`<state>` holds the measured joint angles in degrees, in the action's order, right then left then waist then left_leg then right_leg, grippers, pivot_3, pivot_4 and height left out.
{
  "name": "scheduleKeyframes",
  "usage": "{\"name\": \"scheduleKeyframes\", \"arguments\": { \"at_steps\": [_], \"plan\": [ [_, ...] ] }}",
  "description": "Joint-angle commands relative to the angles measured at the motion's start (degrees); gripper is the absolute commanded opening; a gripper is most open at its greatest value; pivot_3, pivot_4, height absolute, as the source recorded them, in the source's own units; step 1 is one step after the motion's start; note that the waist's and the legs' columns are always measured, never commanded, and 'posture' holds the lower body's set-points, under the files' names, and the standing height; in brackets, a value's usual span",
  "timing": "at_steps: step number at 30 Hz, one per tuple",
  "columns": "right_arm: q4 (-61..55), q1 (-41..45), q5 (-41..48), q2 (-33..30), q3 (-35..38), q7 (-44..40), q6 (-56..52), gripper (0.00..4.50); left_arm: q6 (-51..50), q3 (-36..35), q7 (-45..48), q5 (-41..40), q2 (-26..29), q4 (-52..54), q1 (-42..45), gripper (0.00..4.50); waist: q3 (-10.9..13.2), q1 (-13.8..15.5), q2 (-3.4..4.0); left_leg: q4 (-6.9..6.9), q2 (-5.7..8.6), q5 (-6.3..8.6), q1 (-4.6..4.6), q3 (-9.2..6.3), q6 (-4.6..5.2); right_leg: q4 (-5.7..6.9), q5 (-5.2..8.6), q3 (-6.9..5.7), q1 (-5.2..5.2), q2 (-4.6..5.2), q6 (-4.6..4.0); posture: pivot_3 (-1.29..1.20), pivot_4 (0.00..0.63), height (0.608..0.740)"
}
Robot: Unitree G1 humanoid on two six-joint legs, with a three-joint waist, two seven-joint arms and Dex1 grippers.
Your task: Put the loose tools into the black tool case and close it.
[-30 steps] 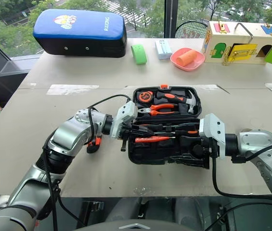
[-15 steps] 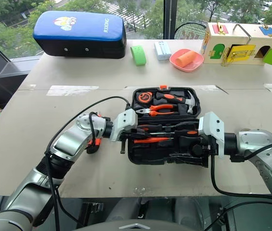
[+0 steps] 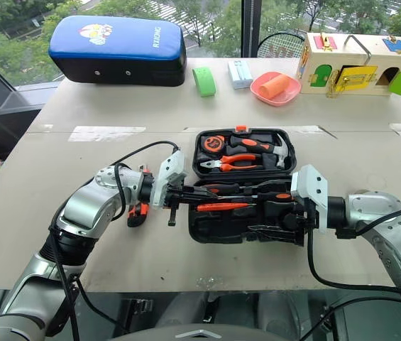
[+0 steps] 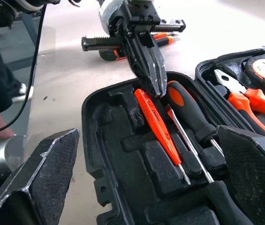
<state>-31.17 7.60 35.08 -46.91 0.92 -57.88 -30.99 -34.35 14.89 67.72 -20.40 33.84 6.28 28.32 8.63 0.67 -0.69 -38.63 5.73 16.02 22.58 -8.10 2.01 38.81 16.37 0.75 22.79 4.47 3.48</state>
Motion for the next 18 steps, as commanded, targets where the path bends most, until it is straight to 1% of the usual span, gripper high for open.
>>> {"name": "scheduleKeyframes", "arguments": {
  "at_steps": [1,4,9,13,18],
  "plan": [
    [-1.47,0.11,0.30,0.00,0.54,0.26,0.37,4.50,1.73,2.71,-1.49,2.28,-1.15,0.32,-0.33,0.09,0.00,0.11,-0.01,0.00,0.00,0.00,0.01,0.00,0.00,0.00,0.00,0.00,0.00,0.00,0.00,0.00,0.150,0.735],
    [-1.61,-0.14,0.40,-0.29,0.89,0.18,0.27,4.50,4.32,5.31,-2.74,6.03,-0.91,-1.70,-0.85,0.09,0.00,0.08,-0.01,0.00,0.00,0.00,0.01,0.00,0.00,0.00,0.00,0.00,0.00,0.00,0.00,0.00,0.150,0.735],
    [-1.69,-0.21,0.59,-0.31,1.12,0.47,-0.11,4.50,8.02,7.31,-2.49,9.30,0.59,-2.72,-2.85,0.09,-0.02,0.08,0.01,-0.02,0.00,0.00,-0.01,0.00,0.00,0.01,0.00,0.01,-0.02,0.00,0.00,0.00,0.150,0.735],
    [-1.63,-0.33,0.75,-0.43,1.33,0.64,-0.23,4.50,9.74,7.38,-2.92,10.46,1.11,-3.52,-3.64,0.09,-0.05,0.09,0.02,-0.01,0.00,0.00,-0.05,0.01,0.00,0.02,0.00,0.02,-0.03,0.00,0.00,0.00,0.150,0.735],
    [-1.37,-0.56,0.24,-0.47,0.84,0.44,0.23,4.50,9.71,5.87,-4.04,9.67,0.40,-3.60,-3.77,0.09,-0.05,0.07,0.02,-0.01,0.00,0.00,-0.12,0.01,0.00,0.03,0.00,0.02,-0.10,0.00,0.00,0.00,0.150,0.735]
  ]
}}
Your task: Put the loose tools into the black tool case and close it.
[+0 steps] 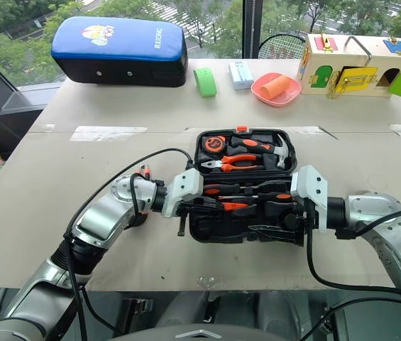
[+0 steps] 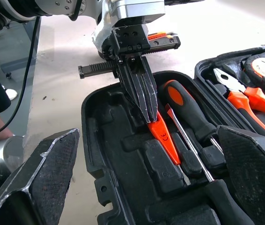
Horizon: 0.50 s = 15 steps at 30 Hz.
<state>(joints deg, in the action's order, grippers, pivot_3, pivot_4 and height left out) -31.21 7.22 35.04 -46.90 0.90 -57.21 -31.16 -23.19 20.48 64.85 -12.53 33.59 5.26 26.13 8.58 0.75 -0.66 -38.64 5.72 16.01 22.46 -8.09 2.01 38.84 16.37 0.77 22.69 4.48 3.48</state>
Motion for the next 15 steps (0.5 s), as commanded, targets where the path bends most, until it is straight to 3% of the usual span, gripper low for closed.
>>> {"name": "scheduleKeyframes", "arguments": {
  "at_steps": [1,10,15],
  "plan": [
    [-1.32,-0.18,0.20,-0.46,0.70,-0.33,0.48,4.50,-1.54,-0.31,-1.41,1.26,0.33,-2.34,-1.46,0.09,0.00,-0.01,0.00,0.00,0.00,0.00,0.00,0.00,0.00,0.00,0.00,0.00,0.00,0.00,0.00,0.00,0.150,0.735],
    [-1.01,2.05,0.11,-0.03,-0.66,-2.46,1.51,4.50,-7.78,-7.19,-2.35,-5.75,1.37,3.43,-3.56,0.09,0.01,-0.31,0.00,0.01,-0.01,0.00,0.00,0.00,0.00,0.02,0.00,0.00,0.02,-0.01,0.00,0.00,0.150,0.735],
    [-0.07,9.97,5.32,1.24,0.59,-4.57,-0.19,4.50,-17.77,-21.36,-6.14,-14.70,7.52,16.01,-13.82,0.09,0.06,-1.82,0.00,0.19,-0.03,0.00,0.03,0.00,-0.01,-0.04,0.01,0.05,0.11,-0.01,-0.01,0.00,0.150,0.735]
  ]
}}
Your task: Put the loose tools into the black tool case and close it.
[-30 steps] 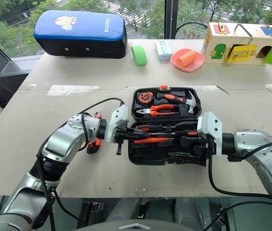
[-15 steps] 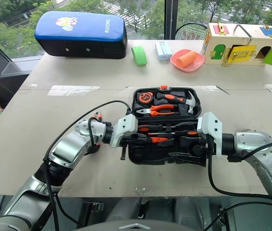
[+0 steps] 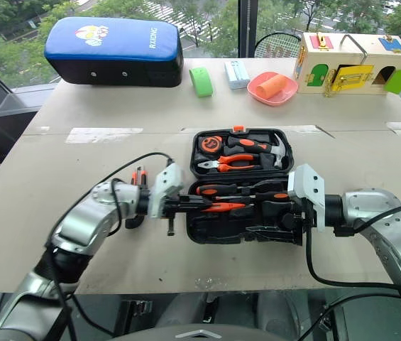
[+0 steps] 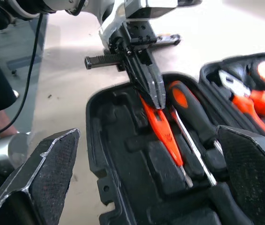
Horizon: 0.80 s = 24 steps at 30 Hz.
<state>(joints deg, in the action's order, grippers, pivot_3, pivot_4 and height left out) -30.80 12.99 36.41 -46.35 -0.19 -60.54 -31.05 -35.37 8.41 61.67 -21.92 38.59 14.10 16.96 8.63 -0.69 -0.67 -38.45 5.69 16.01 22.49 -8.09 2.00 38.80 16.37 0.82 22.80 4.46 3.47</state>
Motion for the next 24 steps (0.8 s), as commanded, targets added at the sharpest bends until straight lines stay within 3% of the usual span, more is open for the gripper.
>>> {"name": "scheduleKeyframes", "arguments": {
  "at_steps": [1,3,6,10,14,17,24],
  "plan": [
    [0.23,6.11,5.00,0.99,1.65,-1.73,-0.83,4.50,-6.92,-13.81,-4.29,-7.31,3.01,9.81,-7.97,0.36,0.00,-0.42,0.01,0.04,-0.01,0.00,-0.01,0.00,0.00,-0.02,0.00,0.04,0.01,-0.01,0.00,0.00,0.150,0.735],
    [1.63,9.02,6.33,1.27,1.14,-3.42,-1.20,4.50,-8.65,-22.26,-6.24,-10.43,3.60,14.91,-15.27,1.02,0.01,-0.29,0.01,0.12,-0.03,0.00,-0.04,-0.01,-0.01,-0.08,0.01,0.06,0.02,-0.03,-0.01,0.00,0.150,0.735],
    [3.28,11.86,7.24,1.62,-0.28,-6.80,-1.09,4.50,-10.11,-34.76,-9.05,-11.77,2.57,20.65,-28.12,2.40,0.04,0.06,-0.03,0.13,-0.02,0.01,0.01,-0.03,0.00,-0.27,0.00,0.00,-0.02,0.00,-0.01,0.00,0.150,0.735],
    [6.46,14.59,5.61,2.75,-2.85,-10.58,0.87,4.50,-9.20,-50.71,-13.76,-11.97,-4.64,24.69,-45.55,4.25,0.04,0.19,-0.03,0.16,-0.02,0.03,0.05,-0.02,0.03,-0.47,0.00,-0.01,-0.04,0.00,-0.01,0.00,0.150,0.735],
    [9.06,15.90,4.33,3.47,-3.82,-12.59,2.14,4.50,-8.96,-55.64,-18.27,-13.16,-10.71,27.98,-53.12,4.38,0.04,1.54,-0.03,0.14,-0.02,0.04,0.00,-0.04,0.04,-0.50,-0.01,-0.06,-0.10,0.02,-0.03,0.00,0.150,0.735],
    [9.75,16.19,3.79,3.61,-4.30,-13.84,2.52,4.50,-11.83,-56.03,-23.46,-16.17,-13.09,30.05,-52.63,4.38,0.03,2.34,-0.04,0.13,-0.01,0.06,0.02,-0.04,0.07,-0.53,-0.04,-0.09,-0.13,0.06,-0.06,0.00,0.150,0.735],
    [9.50,15.77,2.33,3.80,-4.57,-13.18,2.91,4.50,-28.96,-50.12,-38.71,-26.04,-8.83,30.45,-36.40,4.38,0.01,2.56,-0.03,0.13,-0.01,0.05,0.00,-0.04,0.05,-0.46,-0.06,-0.08,-0.10,0.02,-0.07,0.00,0.150,0.735]
  ]
}}
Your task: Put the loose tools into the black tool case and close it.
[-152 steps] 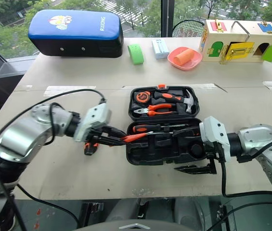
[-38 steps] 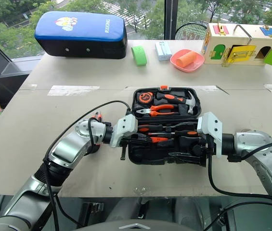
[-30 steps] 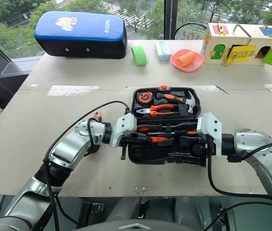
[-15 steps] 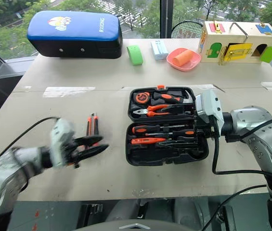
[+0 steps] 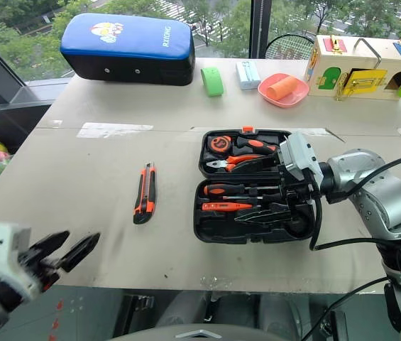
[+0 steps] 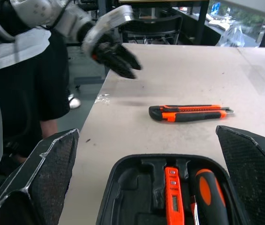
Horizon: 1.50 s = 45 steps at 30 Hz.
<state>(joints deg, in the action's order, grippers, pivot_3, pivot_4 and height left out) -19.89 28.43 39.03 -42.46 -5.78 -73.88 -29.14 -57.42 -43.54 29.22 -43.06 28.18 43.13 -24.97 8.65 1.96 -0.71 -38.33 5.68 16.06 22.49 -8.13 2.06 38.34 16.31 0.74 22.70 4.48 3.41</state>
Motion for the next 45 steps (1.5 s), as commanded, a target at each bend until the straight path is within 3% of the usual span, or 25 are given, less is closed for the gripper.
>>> {"name": "scheduleKeyframes", "arguments": {
  "at_steps": [1,7,14,17,18,19,22,23,25,29,33,37,40,45],
  "plan": [
    [-2.12,-0.21,-0.38,-0.05,1.07,0.76,0.92,4.50,-10.43,4.27,-8.68,-5.73,2.49,1.20,9.66,4.38,-0.01,-0.13,0.00,0.00,0.00,0.00,-0.01,0.01,0.00,0.00,0.00,0.02,0.00,0.00,0.00,0.00,0.150,0.735],
    [-5.39,-3.01,-0.38,0.45,1.52,4.56,0.09,4.50,-26.53,12.32,-19.68,-3.12,3.44,-4.25,25.86,4.38,-0.05,-0.85,-0.04,-0.02,0.01,-0.02,0.00,0.06,-0.04,0.11,0.00,0.10,0.03,-0.04,0.01,0.00,0.150,0.735],
    [-7.77,-5.63,-0.21,0.88,1.57,7.83,-0.30,4.50,-28.97,22.09,-21.64,2.52,3.95,-11.79,32.51,4.38,-0.11,-1.15,0.07,0.02,0.00,-0.06,-0.07,0.06,-0.10,0.22,0.00,0.17,0.08,-0.07,0.01,0.00,0.150,0.735],
    [-8.41,-6.21,0.09,0.88,1.84,8.68,-0.55,4.50,-30.29,23.34,-21.31,2.47,1.13,-13.82,35.80,4.38,-0.19,-0.65,0.21,0.01,0.02,-0.08,-0.19,0.06,-0.13,0.37,0.00,0.16,0.06,-0.04,0.00,0.00,0.150,0.735],
    [-8.63,-6.42,0.16,0.82,1.93,8.92,-0.56,4.50,-30.49,24.07,-21.13,2.69,0.75,-14.19,36.56,3.83,-0.20,-0.42,0.24,0.02,0.05,-0.08,-0.32,0.06,-0.13,0.40,0.01,0.16,-0.06,-0.01,0.00,0.00,0.150,0.735],
    [-8.80,-6.57,0.20,0.77,2.00,9.11,-0.57,4.50,-30.91,24.59,-20.95,3.04,0.57,-14.38,37.02,3.61,-0.21,-0.32,0.23,0.02,0.07,-0.08,-0.39,0.06,-0.13,0.45,0.01,0.15,-0.11,-0.01,0.00,0.00,0.150,0.735],
    [-9.11,-7.26,0.41,0.35,2.45,9.28,-0.52,4.50,-30.36,25.45,-20.06,4.24,1.45,-15.15,37.37,2.36,-0.21,-0.17,0.24,0.02,0.07,-0.08,-0.42,0.06,-0.14,0.50,0.00,0.18,-0.13,-0.01,0.00,0.00,0.150,0.735],
    [-9.18,-7.47,0.46,0.18,2.56,9.28,-0.45,4.50,-29.96,25.43,-19.64,4.49,1.86,-15.50,37.47,1.76,-0.21,-0.05,0.25,0.02,0.08,-0.08,-0.43,0.06,-0.14,0.50,0.01,0.19,-0.13,0.00,0.00,0.00,0.150,0.735],
    [-9.24,-7.93,0.48,-0.20,2.75,9.14,-0.27,4.50,-28.68,24.91,-18.06,4.63,3.17,-16.22,37.88,1.74,-0.21,0.11,0.25,0.04,0.08,-0.08,-0.43,0.06,-0.14,0.49,0.01,0.18,-0.11,-0.01,0.00,0.00,0.150,0.735],
    [-9.34,-9.32,0.52,-1.49,3.37,8.30,-0.04,4.50,-17.83,26.83,-6.68,4.31,11.79,-17.53,38.54,1.74,-0.15,0.06,0.19,0.06,0.06,-0.09,-0.36,0.05,-0.16,0.49,0.01,0.17,-0.02,-0.02,-0.01,0.00,0.150,0.735],
    [-10.20,-13.79,-0.25,-5.51,5.57,5.58,0.94,4.50,2.11,32.49,26.24,2.22,25.61,-17.65,40.15,1.74,0.00,0.09,0.02,0.08,0.04,-0.10,-0.12,0.00,-0.17,0.33,0.02,0.10,0.07,-0.01,-0.03,0.00,0.150,0.735],
    [-10.99,-18.41,-0.93,-7.97,8.36,5.65,2.16,4.50,9.22,42.30,42.08,4.07,31.76,-20.20,44.93,1.74,-0.03,-0.17,0.16,0.10,0.04,-0.08,0.08,-0.05,-0.14,-0.13,0.01,0.03,0.07,0.01,-0.01,0.00,0.150,0.735],
    [-13.31,-25.22,-1.56,-9.68,12.73,6.82,2.48,4.50,13.16,53.85,49.47,8.29,28.78,-22.87,53.18,1.74,-0.01,0.00,0.16,0.17,0.04,-0.07,0.13,-0.13,-0.12,-0.24,0.00,-0.06,0.05,0.01,-0.01,0.00,0.150,0.735],
    [-18.80,-35.12,-1.13,-10.01,19.17,10.34,1.41,4.50,16.05,67.52,53.34,15.82,19.67,-29.37,63.84,1.74,0.04,-0.22,0.09,0.04,0.06,-0.07,0.30,-0.20,-0.10,-0.24,-0.01,-0.16,0.06,-0.03,0.01,0.00,0.150,0.735]
  ]
}}
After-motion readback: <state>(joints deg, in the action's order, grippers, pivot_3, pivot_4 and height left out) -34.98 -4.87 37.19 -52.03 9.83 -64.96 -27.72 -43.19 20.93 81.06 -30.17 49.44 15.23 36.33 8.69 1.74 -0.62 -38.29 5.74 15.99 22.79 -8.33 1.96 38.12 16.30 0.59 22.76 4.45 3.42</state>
